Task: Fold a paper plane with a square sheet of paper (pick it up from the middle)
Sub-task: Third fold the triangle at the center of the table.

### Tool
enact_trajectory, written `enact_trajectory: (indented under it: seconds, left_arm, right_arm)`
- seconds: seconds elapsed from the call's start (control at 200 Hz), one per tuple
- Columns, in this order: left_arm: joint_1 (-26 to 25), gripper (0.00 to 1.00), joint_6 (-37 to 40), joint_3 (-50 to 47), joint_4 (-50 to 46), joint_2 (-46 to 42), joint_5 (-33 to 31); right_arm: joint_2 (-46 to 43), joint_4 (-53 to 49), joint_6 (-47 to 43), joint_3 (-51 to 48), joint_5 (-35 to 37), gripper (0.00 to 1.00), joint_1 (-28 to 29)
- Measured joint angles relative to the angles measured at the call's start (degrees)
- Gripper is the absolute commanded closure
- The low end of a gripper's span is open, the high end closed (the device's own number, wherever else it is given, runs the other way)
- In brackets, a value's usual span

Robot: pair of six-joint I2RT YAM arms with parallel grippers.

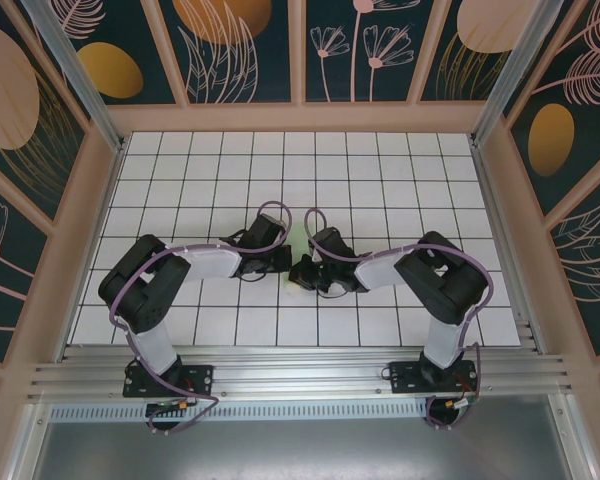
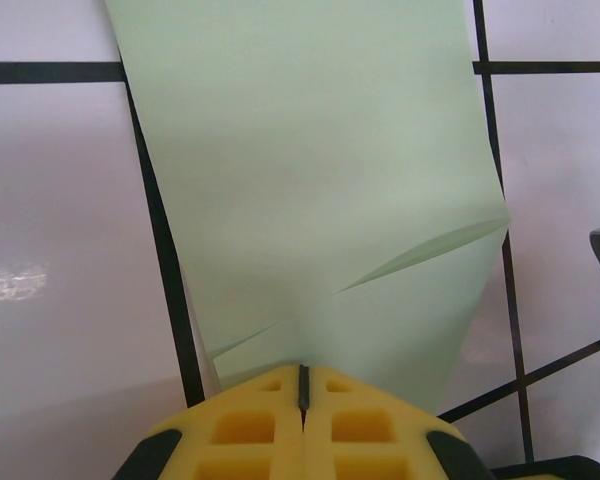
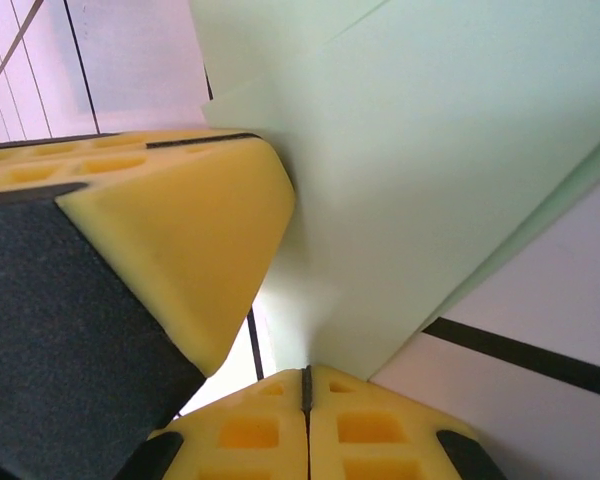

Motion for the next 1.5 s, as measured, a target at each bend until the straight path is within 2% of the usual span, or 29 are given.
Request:
enact_trajectory:
  seconds: [0.45, 0.676, 0.826, 1.026, 1.161, 1.271, 1.371, 1.501]
  left_arm:
    - [-0.02, 0.97, -0.02, 0.15, -0.04, 0.02, 0.22]
    - [0.0, 0.97, -0.04, 0.15, 0.0, 0.07, 0.37]
    - [0.0, 0.97, -0.04, 0.26, -0.02, 0.07, 0.31]
    - [0.0, 0.96, 0.0, 0.26, -0.02, 0.04, 0.44]
    - [-0.02, 0.93, 0.7, 0.26, -0.04, 0.02, 1.75]
    - [-0.17, 0.87, 2.38, 0.24, -0.79, -0.74, 3.76]
    - [-0.33, 0.8, 3.48, 0.09, -1.75, -3.58, 4.33]
    - [-0.33, 0.78, 3.87, 0.7, -2.84, -8.83, 2.86]
  right_arm:
    - [-2.29, 7.34, 3.8, -4.28, 0.2, 0.92, 2.75]
    - [0.7, 7.43, 3.8, -2.71, 0.79, 0.92, 2.89]
    - [0.92, 6.12, 3.69, -1.9, 0.85, 0.92, 2.97]
    - [-3.19, -1.95, 1.05, -1.03, 4.7, 0.9, 3.3]
    - [-9.86, -6.69, -1.16, -1.49, 7.54, 0.84, 0.5]
    - [-14.53, -7.56, -2.93, -3.15, 8.31, 0.77, -5.25]
    - [-15.08, -7.78, -4.98, -3.63, 7.87, 0.75, -10.32]
    - [-13.22, -8.24, -7.85, -2.75, 6.47, 0.7, -12.81]
